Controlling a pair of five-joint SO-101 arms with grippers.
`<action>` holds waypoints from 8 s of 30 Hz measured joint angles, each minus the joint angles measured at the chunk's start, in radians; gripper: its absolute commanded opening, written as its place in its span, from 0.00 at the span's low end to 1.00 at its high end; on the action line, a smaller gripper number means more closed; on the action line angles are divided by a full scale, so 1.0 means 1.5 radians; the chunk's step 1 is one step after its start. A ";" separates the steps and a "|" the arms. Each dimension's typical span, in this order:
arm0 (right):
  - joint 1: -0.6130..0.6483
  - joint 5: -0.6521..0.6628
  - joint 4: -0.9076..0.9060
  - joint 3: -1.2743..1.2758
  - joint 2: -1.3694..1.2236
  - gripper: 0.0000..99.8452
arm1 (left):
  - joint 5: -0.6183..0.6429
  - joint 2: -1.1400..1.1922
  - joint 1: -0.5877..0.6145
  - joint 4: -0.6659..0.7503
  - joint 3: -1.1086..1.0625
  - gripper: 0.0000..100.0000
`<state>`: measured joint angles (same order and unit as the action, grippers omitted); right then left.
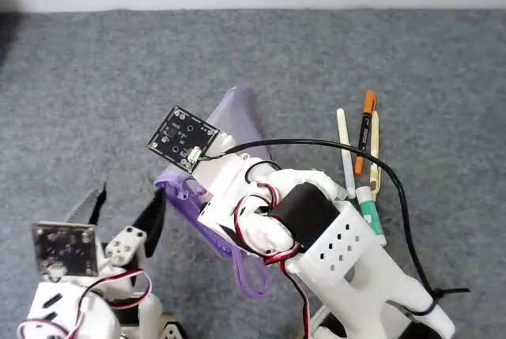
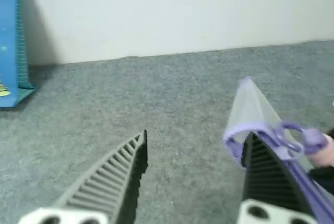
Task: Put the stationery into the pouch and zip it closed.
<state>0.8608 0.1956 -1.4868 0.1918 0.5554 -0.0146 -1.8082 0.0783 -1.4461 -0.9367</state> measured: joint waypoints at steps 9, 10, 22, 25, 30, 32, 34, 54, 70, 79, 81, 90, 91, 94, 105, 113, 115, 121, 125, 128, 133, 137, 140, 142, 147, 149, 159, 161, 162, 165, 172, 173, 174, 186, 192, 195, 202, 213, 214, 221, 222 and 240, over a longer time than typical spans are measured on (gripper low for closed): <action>-0.003 0.000 0.000 0.001 0.000 0.01 | 0.000 0.000 -0.046 0.064 -0.090 0.28; -0.003 0.000 0.000 0.001 0.000 0.01 | -0.003 0.000 -0.039 0.083 -0.098 0.28; 0.039 0.000 -0.033 0.001 0.000 0.01 | -0.050 0.000 -0.038 0.159 -0.133 0.28; 0.040 0.000 -0.034 0.002 0.000 0.01 | -0.049 0.000 -0.065 0.161 -0.152 0.28; 0.042 0.000 -0.044 0.002 0.000 0.01 | -0.076 0.001 -0.123 0.161 -0.215 0.28; 0.042 0.000 -0.063 0.002 0.000 0.01 | -0.078 0.000 -0.128 0.165 -0.230 0.28; 0.042 0.000 -0.081 0.002 0.000 0.01 | -0.078 0.000 -0.132 0.166 -0.237 0.27; -0.078 -0.001 -0.113 0.114 0.199 0.01 | -0.079 0.002 -0.139 0.166 -0.241 0.01; -0.179 0.000 -0.134 0.150 0.314 0.01 | -0.079 0.002 -0.139 0.166 -0.263 0.02; -0.180 0.000 -0.134 0.150 0.314 0.01 | -0.079 0.001 -0.141 0.166 -0.274 0.06; -0.180 0.000 -0.134 0.150 0.314 0.01 | -0.079 0.001 -0.141 0.166 -0.274 0.10; -0.185 0.000 -0.134 0.150 0.315 0.01 | -0.078 0.001 -0.140 0.211 -0.286 0.14; -0.185 0.000 -0.134 0.150 0.315 0.01 | -0.078 0.001 -0.140 0.222 -0.298 0.14; -0.185 0.000 -0.134 0.150 0.315 0.01 | -0.074 0.001 -0.139 0.260 -0.340 0.14; -0.188 0.012 -0.134 0.151 0.315 0.01 | -0.096 0.002 -0.141 0.361 -0.411 0.01; -0.188 0.014 -0.109 0.151 0.314 0.05 | -0.126 0.002 -0.141 0.279 -0.336 0.01; -0.188 0.014 -0.103 0.151 0.315 0.12 | -0.126 0.002 -0.140 0.237 -0.307 0.01; -0.188 -0.058 -0.113 0.150 0.315 0.24 | -0.128 0.002 -0.140 0.106 -0.237 0.01; -0.188 -0.108 -0.135 0.114 0.316 0.21 | -0.092 0.002 -0.139 0.042 -0.206 0.01; -0.188 -0.136 -0.167 0.056 0.318 0.19 | -0.069 0.002 -0.121 0.035 -0.197 0.01; -0.229 -0.143 -0.176 0.020 0.326 0.17 | -0.054 0.002 -0.071 0.034 -0.182 0.01; -0.298 -0.143 -0.176 0.040 0.329 0.17 | -0.040 0.002 -0.043 0.013 -0.144 0.01; -0.346 -0.147 -0.174 0.084 0.312 0.17 | -0.038 0.002 -0.038 0.007 -0.132 0.01; -0.387 -0.147 -0.158 0.106 0.298 0.17 | -0.036 0.002 -0.035 0.007 -0.132 0.01; -0.466 -0.147 -0.066 0.126 0.232 0.17 | 0.023 0.064 -0.034 0.005 -0.115 0.01; -0.485 -0.147 -0.037 0.126 0.195 0.17 | 0.060 0.119 -0.033 0.005 -0.099 0.01; -0.518 -0.128 0.027 0.126 -0.051 0.17 | 0.158 0.298 -0.035 0.005 -0.045 0.01; -0.520 -0.081 0.027 0.126 -0.107 0.17 | 0.159 0.298 -0.035 0.005 -0.045 0.01; -0.518 -0.057 0.029 0.126 -0.134 0.17 | 0.160 0.297 -0.035 0.005 -0.045 0.01; -0.507 0.013 0.064 0.126 -0.209 0.17 | 0.161 0.292 -0.035 -0.011 -0.045 0.01; -0.508 0.152 0.102 0.072 -0.365 0.17 | 0.163 0.255 -0.034 -0.024 -0.045 0.01; -0.508 0.170 0.102 0.056 -0.386 0.17 | 0.163 0.249 -0.033 -0.024 -0.045 0.01; -0.508 0.184 0.102 0.043 -0.404 0.17 | 0.163 0.244 -0.033 -0.024 -0.045 0.01; -0.452 0.288 0.093 -0.019 -0.507 0.17 | 0.163 0.168 -0.033 -0.024 -0.069 0.01; -0.454 0.288 0.145 -0.019 -0.574 0.17 | 0.163 0.166 -0.035 -0.024 -0.069 0.01; -0.453 0.288 0.164 -0.019 -0.602 0.13 | 0.163 0.166 -0.035 -0.024 -0.069 0.01; -0.457 0.288 0.177 -0.030 -0.614 0.00 | 0.163 0.166 -0.035 -0.024 -0.069 0.01; -0.457 0.279 0.044 -0.030 -0.399 0.01 | 0.163 0.166 -0.035 -0.024 -0.069 0.01; -0.457 0.265 0.030 -0.030 -0.367 0.01 | 0.163 0.166 -0.035 -0.024 -0.069 0.01; -0.419 0.089 -0.013 -0.030 -0.142 0.01 | 0.175 0.347 -0.035 -0.024 0.050 0.01; -0.411 0.054 -0.013 -0.030 -0.114 0.01 | 0.187 0.385 -0.035 -0.026 0.074 0.01; -0.109 -0.179 0.415 0.043 0.160 0.01 | 0.326 0.741 -0.154 -0.047 0.349 0.01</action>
<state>0.6966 -0.0729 -0.8638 0.2562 0.7948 0.4749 -0.6974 -0.1534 -1.5167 -0.4135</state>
